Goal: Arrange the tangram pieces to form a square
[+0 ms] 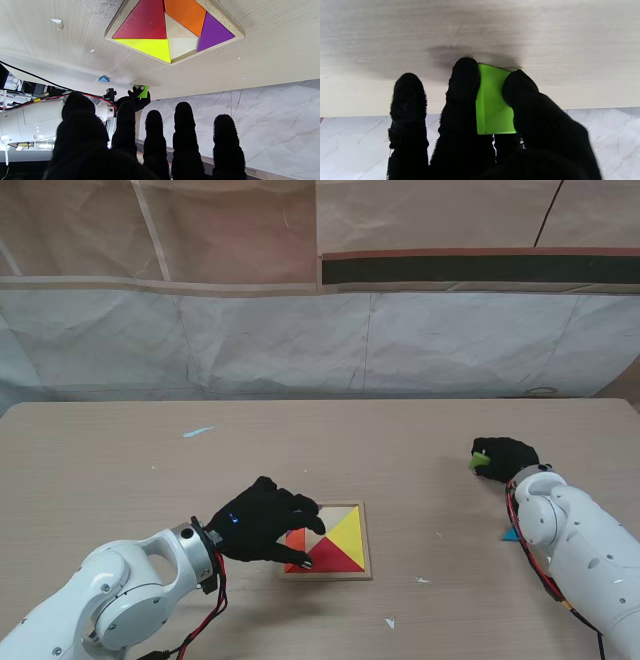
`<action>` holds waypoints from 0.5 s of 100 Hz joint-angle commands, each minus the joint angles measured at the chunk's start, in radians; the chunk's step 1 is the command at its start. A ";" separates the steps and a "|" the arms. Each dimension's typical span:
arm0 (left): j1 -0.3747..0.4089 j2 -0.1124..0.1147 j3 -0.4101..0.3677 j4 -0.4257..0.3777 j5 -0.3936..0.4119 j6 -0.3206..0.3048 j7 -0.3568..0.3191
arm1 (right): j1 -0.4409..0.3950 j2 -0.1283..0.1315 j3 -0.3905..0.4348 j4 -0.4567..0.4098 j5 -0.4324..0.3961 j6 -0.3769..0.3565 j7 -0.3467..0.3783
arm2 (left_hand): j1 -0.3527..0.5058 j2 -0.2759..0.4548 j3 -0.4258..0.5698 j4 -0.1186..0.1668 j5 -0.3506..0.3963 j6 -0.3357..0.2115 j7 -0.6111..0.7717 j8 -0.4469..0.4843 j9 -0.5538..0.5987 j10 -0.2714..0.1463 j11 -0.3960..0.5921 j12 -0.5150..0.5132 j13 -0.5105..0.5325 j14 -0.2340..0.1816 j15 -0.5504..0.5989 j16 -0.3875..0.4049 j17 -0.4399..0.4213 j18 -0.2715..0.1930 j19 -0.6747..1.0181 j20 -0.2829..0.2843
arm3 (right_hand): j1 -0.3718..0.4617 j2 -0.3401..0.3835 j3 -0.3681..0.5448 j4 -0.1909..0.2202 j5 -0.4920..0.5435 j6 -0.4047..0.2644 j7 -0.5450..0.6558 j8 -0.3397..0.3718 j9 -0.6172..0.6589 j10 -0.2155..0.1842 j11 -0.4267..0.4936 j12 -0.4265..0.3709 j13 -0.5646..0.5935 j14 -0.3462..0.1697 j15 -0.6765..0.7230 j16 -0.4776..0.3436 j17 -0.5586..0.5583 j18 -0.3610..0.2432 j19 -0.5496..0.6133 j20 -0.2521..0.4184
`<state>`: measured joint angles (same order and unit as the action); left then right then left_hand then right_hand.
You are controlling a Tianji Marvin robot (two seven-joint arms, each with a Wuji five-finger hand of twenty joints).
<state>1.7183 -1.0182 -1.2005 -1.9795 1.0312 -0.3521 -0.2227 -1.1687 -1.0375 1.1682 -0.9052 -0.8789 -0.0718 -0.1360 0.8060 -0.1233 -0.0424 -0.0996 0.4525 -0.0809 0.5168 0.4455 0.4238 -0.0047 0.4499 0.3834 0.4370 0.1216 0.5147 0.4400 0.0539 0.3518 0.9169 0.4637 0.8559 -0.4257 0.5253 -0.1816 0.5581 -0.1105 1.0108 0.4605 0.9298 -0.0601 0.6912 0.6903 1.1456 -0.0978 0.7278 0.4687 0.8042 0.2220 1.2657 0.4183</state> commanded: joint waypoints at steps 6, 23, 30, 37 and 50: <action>0.003 -0.002 -0.003 -0.004 0.003 0.000 -0.012 | -0.063 -0.016 0.054 -0.089 0.020 0.018 0.048 | 0.031 0.037 0.000 0.027 0.016 0.001 0.012 0.010 0.007 -0.018 -0.015 -0.001 0.030 -0.016 0.010 0.013 0.007 -0.008 0.012 0.015 | 0.103 0.080 0.017 0.022 0.078 -0.004 0.021 0.001 0.059 0.033 0.082 0.003 0.041 -0.003 0.025 0.014 0.021 -0.147 0.047 0.031; 0.010 -0.002 -0.011 -0.008 0.009 -0.002 -0.012 | -0.112 -0.027 0.113 -0.200 0.063 0.056 0.096 | 0.032 0.037 0.000 0.027 0.016 0.000 0.013 0.010 0.008 -0.018 -0.014 -0.001 0.031 -0.017 0.010 0.013 0.007 -0.008 0.013 0.015 | 0.120 0.084 0.010 0.021 0.085 0.012 0.012 0.008 0.045 0.056 0.103 0.013 0.026 0.006 0.031 0.027 0.002 -0.134 0.040 0.042; 0.014 -0.002 -0.017 -0.010 0.011 -0.003 -0.011 | -0.136 -0.028 0.137 -0.260 0.076 0.064 0.132 | 0.032 0.037 0.000 0.027 0.016 0.001 0.013 0.010 0.008 -0.018 -0.014 -0.001 0.031 -0.015 0.010 0.013 0.007 -0.008 0.013 0.015 | 0.125 0.084 0.006 0.023 0.087 0.018 0.008 0.010 0.043 0.061 0.107 0.014 0.020 0.010 0.041 0.035 -0.003 -0.126 0.042 0.049; 0.017 -0.003 -0.022 -0.012 0.012 -0.005 -0.008 | -0.158 -0.027 0.151 -0.318 0.088 0.066 0.173 | 0.032 0.037 0.000 0.027 0.017 0.002 0.014 0.010 0.008 -0.017 -0.014 -0.001 0.030 -0.018 0.010 0.013 0.007 -0.008 0.013 0.015 | 0.130 0.083 -0.001 0.026 0.091 0.022 0.004 0.012 0.044 0.067 0.111 0.015 0.020 0.011 0.052 0.042 -0.004 -0.121 0.052 0.061; 0.025 -0.003 -0.032 -0.016 0.018 -0.015 -0.002 | -0.198 -0.026 0.159 -0.432 0.134 0.093 0.254 | 0.033 0.037 0.000 0.027 0.017 0.002 0.014 0.010 0.008 -0.017 -0.014 -0.001 0.031 -0.016 0.010 0.013 0.007 -0.008 0.013 0.015 | 0.136 0.086 -0.016 0.034 0.085 0.033 -0.009 0.017 0.039 0.074 0.124 0.022 0.024 0.011 0.062 0.045 0.000 -0.114 0.065 0.073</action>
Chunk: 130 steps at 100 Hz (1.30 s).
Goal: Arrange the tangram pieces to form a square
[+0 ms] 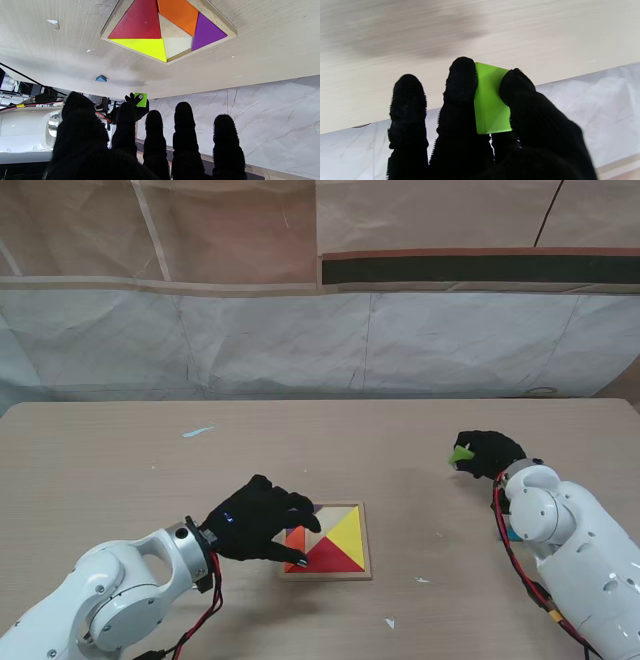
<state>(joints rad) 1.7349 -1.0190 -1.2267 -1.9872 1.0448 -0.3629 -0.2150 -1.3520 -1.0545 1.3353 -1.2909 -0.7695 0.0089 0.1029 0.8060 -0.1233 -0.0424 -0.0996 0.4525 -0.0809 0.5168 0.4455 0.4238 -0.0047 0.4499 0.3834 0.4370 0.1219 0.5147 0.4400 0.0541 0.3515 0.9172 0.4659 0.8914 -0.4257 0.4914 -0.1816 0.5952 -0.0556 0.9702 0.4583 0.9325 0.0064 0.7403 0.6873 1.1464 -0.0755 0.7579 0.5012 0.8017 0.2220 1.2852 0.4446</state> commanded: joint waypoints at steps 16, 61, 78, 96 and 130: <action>0.026 -0.003 -0.020 -0.012 0.009 -0.011 0.004 | -0.043 -0.016 -0.037 -0.137 0.087 0.036 0.046 | 0.033 0.038 0.000 0.027 0.017 0.001 0.013 0.009 0.009 -0.018 -0.015 -0.002 0.031 -0.016 0.009 0.012 0.007 -0.008 0.013 0.013 | 0.109 0.092 -0.007 0.047 0.040 -0.022 0.016 0.029 0.032 0.004 0.117 0.034 0.013 -0.012 0.098 0.030 -0.019 -0.100 0.088 0.074; 0.082 -0.008 -0.066 -0.027 0.025 -0.035 0.054 | -0.013 -0.038 -0.235 -0.210 0.204 0.122 0.047 | 0.035 0.040 0.000 0.027 0.021 0.000 0.012 0.008 0.011 -0.017 -0.017 -0.003 0.034 -0.016 0.009 0.012 0.009 -0.007 0.013 0.013 | 0.120 0.089 -0.012 0.053 0.043 0.001 0.002 0.028 0.044 0.005 0.161 0.040 0.018 -0.005 0.174 0.040 -0.026 -0.074 0.153 0.098; 0.098 -0.009 -0.079 -0.035 0.031 -0.044 0.059 | 0.029 -0.065 -0.334 -0.210 0.282 0.226 0.003 | 0.035 0.040 0.000 0.027 0.022 -0.001 0.011 0.008 0.011 -0.016 -0.018 -0.003 0.035 -0.015 0.008 0.011 0.009 -0.007 0.013 0.013 | 0.124 0.080 0.003 0.052 0.044 0.022 0.000 0.024 0.048 0.015 0.171 0.031 0.021 0.008 0.193 0.036 -0.030 -0.057 0.181 0.103; 0.110 -0.008 -0.091 -0.041 0.029 -0.052 0.053 | 0.053 -0.092 -0.406 -0.227 0.354 0.317 -0.035 | 0.035 0.040 0.000 0.027 0.022 0.000 0.010 0.008 0.012 -0.016 -0.018 -0.003 0.034 -0.014 0.007 0.011 0.009 -0.007 0.013 0.014 | 0.125 0.069 0.015 0.050 0.050 0.041 -0.001 0.017 0.058 0.022 0.177 0.019 0.035 0.015 0.210 0.031 -0.015 -0.046 0.206 0.102; 0.110 -0.004 -0.107 -0.049 0.012 -0.080 0.010 | 0.048 -0.132 -0.471 -0.256 0.457 0.475 -0.084 | 0.035 0.040 -0.001 0.027 0.019 -0.001 0.008 0.008 0.009 -0.017 -0.018 -0.003 0.032 -0.014 0.006 0.011 0.007 -0.007 0.012 0.013 | 0.106 0.038 0.054 0.041 0.067 0.079 -0.012 -0.027 0.095 0.020 0.179 -0.029 0.094 0.006 0.244 0.001 0.050 -0.038 0.264 0.052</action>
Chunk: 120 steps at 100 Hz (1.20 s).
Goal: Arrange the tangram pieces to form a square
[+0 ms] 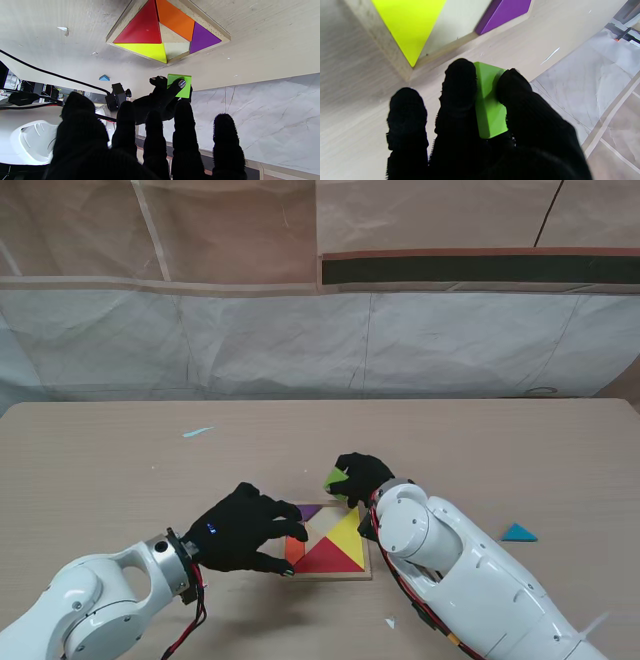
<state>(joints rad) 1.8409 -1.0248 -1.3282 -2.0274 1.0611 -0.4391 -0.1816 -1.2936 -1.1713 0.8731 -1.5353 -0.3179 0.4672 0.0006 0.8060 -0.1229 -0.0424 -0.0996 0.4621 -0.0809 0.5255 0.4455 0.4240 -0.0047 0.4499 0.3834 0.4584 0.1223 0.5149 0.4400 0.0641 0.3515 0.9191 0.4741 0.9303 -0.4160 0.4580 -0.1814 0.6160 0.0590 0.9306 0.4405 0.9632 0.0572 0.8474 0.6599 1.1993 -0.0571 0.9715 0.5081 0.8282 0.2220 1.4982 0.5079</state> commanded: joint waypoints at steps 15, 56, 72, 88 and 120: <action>0.000 0.003 -0.009 -0.007 -0.007 -0.015 -0.029 | -0.017 -0.030 -0.015 -0.022 0.050 0.076 0.001 | 0.035 0.041 0.000 0.027 0.010 0.000 0.000 0.008 0.009 -0.017 -0.018 -0.003 0.010 -0.017 0.006 0.011 -0.003 -0.006 0.009 0.004 | 0.059 0.021 0.093 0.046 0.053 -0.007 0.015 -0.035 0.076 -0.024 0.071 -0.012 0.071 -0.025 0.044 -0.009 0.057 -0.040 0.072 -0.023; -0.007 0.002 -0.006 0.000 -0.012 -0.018 -0.023 | -0.028 -0.027 -0.039 -0.055 0.059 0.172 0.028 | 0.037 0.041 0.000 0.027 0.011 -0.002 0.001 0.009 0.010 -0.018 -0.017 -0.003 0.012 -0.018 0.006 0.011 -0.003 -0.006 0.008 0.004 | 0.038 -0.015 0.109 0.058 0.054 0.068 -0.007 -0.077 0.068 0.021 0.045 -0.051 0.125 -0.087 0.067 -0.026 0.132 -0.085 0.098 -0.089; -0.009 0.002 -0.004 0.002 -0.015 -0.016 -0.023 | -0.031 -0.017 -0.045 -0.064 0.058 0.174 0.053 | 0.036 0.040 0.000 0.027 0.011 -0.001 0.001 0.008 0.009 -0.019 -0.018 -0.003 0.012 -0.017 0.006 0.011 -0.003 -0.006 0.008 0.004 | 0.024 -0.020 0.105 0.060 0.030 0.096 -0.028 -0.088 0.031 0.045 0.023 -0.062 0.128 -0.114 0.076 -0.031 0.143 -0.105 0.099 -0.108; -0.009 0.002 -0.002 0.003 -0.014 -0.016 -0.022 | -0.023 -0.014 -0.060 -0.060 0.052 0.189 0.068 | 0.036 0.041 -0.001 0.027 0.011 -0.001 0.001 0.008 0.010 -0.018 -0.018 -0.003 0.013 -0.016 0.006 0.011 -0.003 -0.006 0.008 0.004 | -0.001 0.002 0.089 0.072 -0.022 0.141 -0.112 -0.085 -0.056 0.078 -0.027 -0.066 0.099 -0.107 0.077 -0.046 0.121 -0.107 0.098 -0.132; -0.007 0.002 0.000 0.003 -0.017 -0.009 -0.023 | -0.015 -0.018 -0.071 -0.047 0.059 0.199 0.065 | 0.037 0.040 0.000 0.027 0.013 -0.001 0.002 0.009 0.011 -0.018 -0.018 -0.003 0.013 -0.016 0.006 0.011 -0.003 -0.006 0.008 0.004 | -0.094 0.082 0.061 0.138 -0.003 0.193 -0.469 0.124 -0.190 0.120 -0.083 -0.118 0.065 -0.095 0.077 -0.065 0.095 -0.102 0.103 -0.148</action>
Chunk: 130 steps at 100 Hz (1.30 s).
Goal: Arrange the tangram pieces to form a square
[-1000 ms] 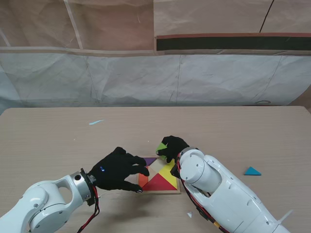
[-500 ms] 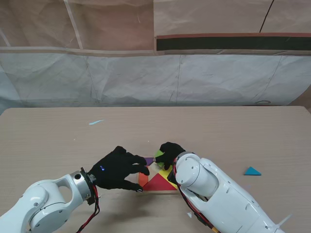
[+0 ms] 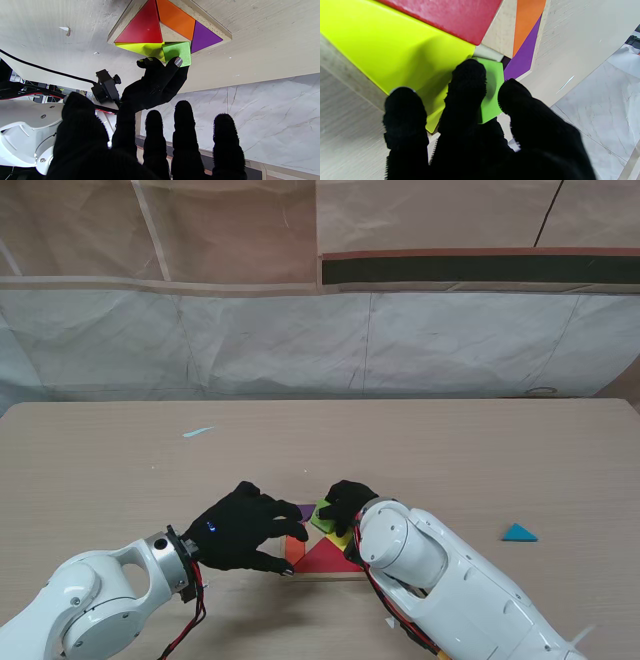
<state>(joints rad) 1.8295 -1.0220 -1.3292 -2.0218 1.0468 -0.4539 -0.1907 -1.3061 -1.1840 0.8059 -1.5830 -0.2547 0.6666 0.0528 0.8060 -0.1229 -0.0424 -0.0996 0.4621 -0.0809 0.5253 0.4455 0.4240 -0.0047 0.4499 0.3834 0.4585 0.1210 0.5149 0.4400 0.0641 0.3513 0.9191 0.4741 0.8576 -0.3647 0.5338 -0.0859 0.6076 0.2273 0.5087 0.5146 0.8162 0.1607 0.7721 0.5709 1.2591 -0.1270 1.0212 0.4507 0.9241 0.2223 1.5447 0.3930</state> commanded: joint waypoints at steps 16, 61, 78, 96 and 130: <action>0.005 0.000 0.001 -0.003 -0.005 0.007 -0.017 | -0.006 0.000 0.001 -0.006 -0.033 -0.009 0.013 | 0.036 0.041 -0.001 0.027 0.012 -0.002 0.001 0.009 0.012 -0.017 -0.018 -0.004 0.013 -0.014 0.005 0.011 -0.003 -0.006 0.008 0.004 | -0.056 0.034 -0.036 0.048 -0.014 0.038 -0.081 0.053 -0.076 0.034 -0.026 -0.036 -0.009 -0.008 0.035 -0.005 -0.017 -0.085 0.068 -0.026; -0.005 0.001 0.009 0.002 -0.014 0.005 -0.025 | 0.012 0.046 -0.018 -0.017 -0.170 -0.074 0.090 | 0.036 0.040 -0.001 0.027 0.014 0.000 0.001 0.009 0.012 -0.018 -0.018 -0.004 0.013 -0.016 0.005 0.011 -0.003 -0.006 0.008 0.004 | -0.083 0.078 -0.117 0.058 0.008 0.029 -0.120 0.075 -0.065 0.032 -0.048 -0.039 -0.044 0.051 0.039 -0.006 -0.077 -0.024 0.074 0.004; -0.009 0.001 0.013 0.005 -0.018 0.007 -0.027 | 0.009 0.056 -0.020 -0.017 -0.219 -0.117 0.098 | 0.036 0.040 -0.001 0.027 0.013 -0.001 0.000 0.008 0.011 -0.017 -0.019 -0.004 0.014 -0.016 0.005 0.011 -0.003 -0.006 0.008 0.004 | -0.078 0.102 -0.153 0.062 0.021 0.014 -0.124 0.084 -0.050 0.020 -0.055 -0.037 -0.087 0.106 0.010 -0.012 -0.138 0.012 0.050 0.021; -0.013 0.001 0.017 0.008 -0.019 0.008 -0.025 | 0.013 0.070 -0.024 -0.016 -0.272 -0.166 0.121 | 0.035 0.042 -0.001 0.026 0.013 -0.001 0.000 0.008 0.011 -0.018 -0.019 -0.004 0.013 -0.016 0.005 0.011 -0.003 -0.006 0.008 0.004 | -0.068 0.137 -0.203 0.066 0.066 -0.052 -0.111 0.094 -0.042 0.003 -0.074 -0.034 -0.155 0.152 -0.016 -0.006 -0.232 0.038 0.016 0.056; -0.013 0.000 0.018 0.010 -0.018 0.010 -0.022 | 0.019 0.084 -0.034 0.005 -0.401 -0.272 0.110 | 0.036 0.042 -0.001 0.026 0.014 -0.002 -0.001 0.008 0.011 -0.018 -0.019 -0.004 0.014 -0.016 0.004 0.011 -0.003 -0.006 0.008 0.004 | -0.089 0.192 -0.252 0.061 0.108 -0.114 -0.041 -0.019 -0.074 0.006 -0.137 -0.036 -0.272 0.207 -0.070 0.022 -0.364 0.057 -0.052 0.119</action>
<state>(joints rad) 1.8140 -1.0212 -1.3107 -2.0109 1.0289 -0.4477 -0.1985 -1.2852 -1.0999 0.7710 -1.5754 -0.6864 0.3926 0.1621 0.8060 -0.1229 -0.0424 -0.0996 0.4621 -0.0809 0.5253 0.4455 0.4242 -0.0047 0.4499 0.3834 0.4585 0.1216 0.5149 0.4400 0.0641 0.3512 0.9191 0.4740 0.7902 -0.1966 0.2990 -0.0591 0.6943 0.1295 0.4720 0.4998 0.7674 0.1713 0.6528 0.5323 0.9988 0.0654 0.9631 0.4629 0.5697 0.2223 1.4986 0.4819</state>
